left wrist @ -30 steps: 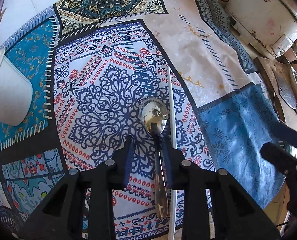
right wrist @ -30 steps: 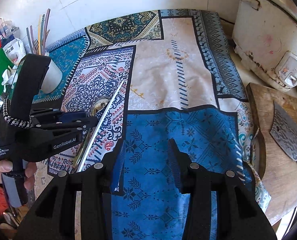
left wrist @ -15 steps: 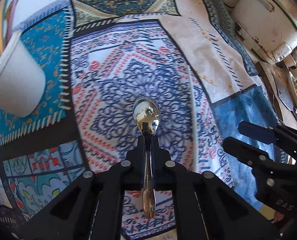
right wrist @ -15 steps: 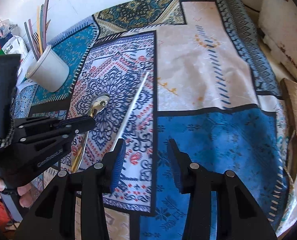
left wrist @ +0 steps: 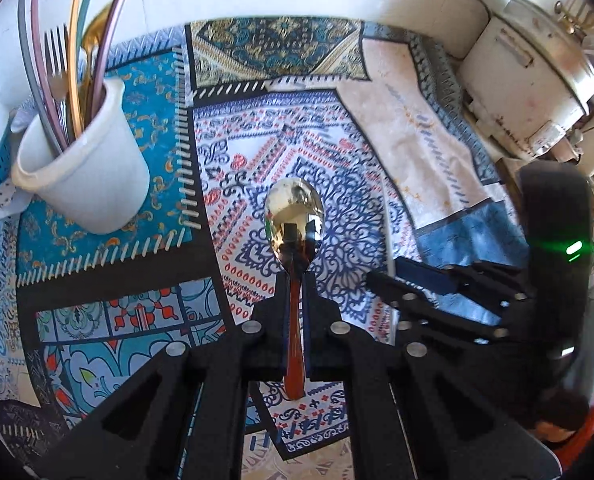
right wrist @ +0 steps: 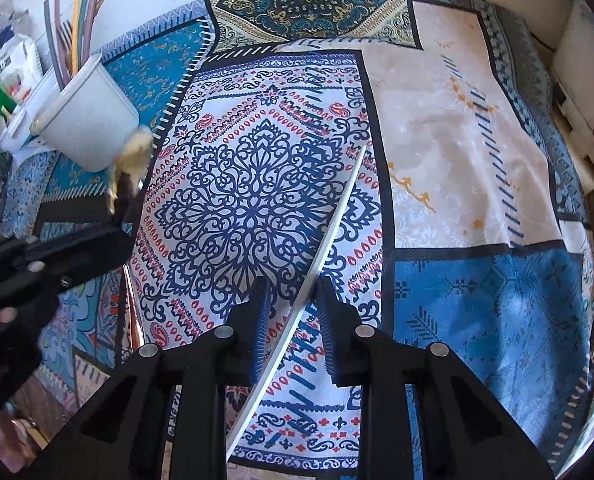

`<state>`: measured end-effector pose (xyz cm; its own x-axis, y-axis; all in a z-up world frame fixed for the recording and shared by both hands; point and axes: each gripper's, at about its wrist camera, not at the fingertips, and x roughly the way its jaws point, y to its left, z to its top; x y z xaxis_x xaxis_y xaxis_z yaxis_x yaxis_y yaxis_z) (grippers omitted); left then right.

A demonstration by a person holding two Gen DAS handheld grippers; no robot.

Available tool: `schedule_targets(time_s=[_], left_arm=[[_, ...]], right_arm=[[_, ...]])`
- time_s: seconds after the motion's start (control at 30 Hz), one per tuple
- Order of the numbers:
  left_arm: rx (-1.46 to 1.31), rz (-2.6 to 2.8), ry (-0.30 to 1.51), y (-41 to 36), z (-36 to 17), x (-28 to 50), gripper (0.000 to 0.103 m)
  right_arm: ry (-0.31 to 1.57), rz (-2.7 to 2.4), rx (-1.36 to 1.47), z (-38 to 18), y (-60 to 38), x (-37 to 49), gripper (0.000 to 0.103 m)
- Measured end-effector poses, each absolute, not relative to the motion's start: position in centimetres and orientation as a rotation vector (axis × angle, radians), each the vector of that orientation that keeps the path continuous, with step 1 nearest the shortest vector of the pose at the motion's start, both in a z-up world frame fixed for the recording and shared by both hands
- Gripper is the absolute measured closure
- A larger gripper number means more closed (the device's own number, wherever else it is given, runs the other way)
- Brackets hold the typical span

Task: Organize utensils
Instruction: 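Grasp the silver spoon with the left tool while the right tool grasps a white chopstick, then carry the spoon with the left tool while the right tool carries the white chopstick to the cup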

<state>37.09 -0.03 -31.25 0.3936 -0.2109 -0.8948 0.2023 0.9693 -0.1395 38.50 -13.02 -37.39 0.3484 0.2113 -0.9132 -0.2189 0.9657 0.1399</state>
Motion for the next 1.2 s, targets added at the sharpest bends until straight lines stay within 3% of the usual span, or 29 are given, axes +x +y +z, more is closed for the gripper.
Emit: schedule_targets(time_s=[0.1, 0.23, 0.5, 0.57, 0.63, 0.7, 0.87, 1.2], left_arm=[[-0.013, -0.27, 1.107, -0.2, -30.2, 36.9, 0.103], [-0.035, -0.287, 1.074, -0.3, -28.9, 36.9, 0.103], [0.039, -0.247, 1.072, -0.6, -29.3, 37.4, 0.102], [0.048, -0.215, 1.095, 0.1, -30.2, 37.8, 0.096], [0.032, -0.189, 1.127, 1.1, -31.3, 38.1, 0.082], [-0.004, -0.17, 1.162, 2.3, -32.4, 38.5, 0.079], [-0.052, -0.135, 1.241, 3.7, -34.9, 39.6, 0.079], [-0.059, -0.136, 1.235, 2.2, -35.8, 42.8, 0.078]], right_arm=[[1.165, 0.278, -0.016, -37.4, -13.1, 38.3, 0.084], [1.169, 0.275, 0.018, -37.3, -13.8, 38.3, 0.097], [1.165, 0.279, 0.035, -37.2, -14.4, 38.4, 0.098], [1.164, 0.278, 0.062, -37.0, -15.1, 38.3, 0.098], [1.154, 0.273, 0.075, -36.7, -15.7, 38.1, 0.098], [1.141, 0.269, 0.09, -36.3, -16.4, 37.9, 0.098], [1.108, 0.258, 0.123, -35.3, -17.6, 38.1, 0.098], [1.072, 0.267, 0.16, -34.2, -18.1, 38.8, 0.098]])
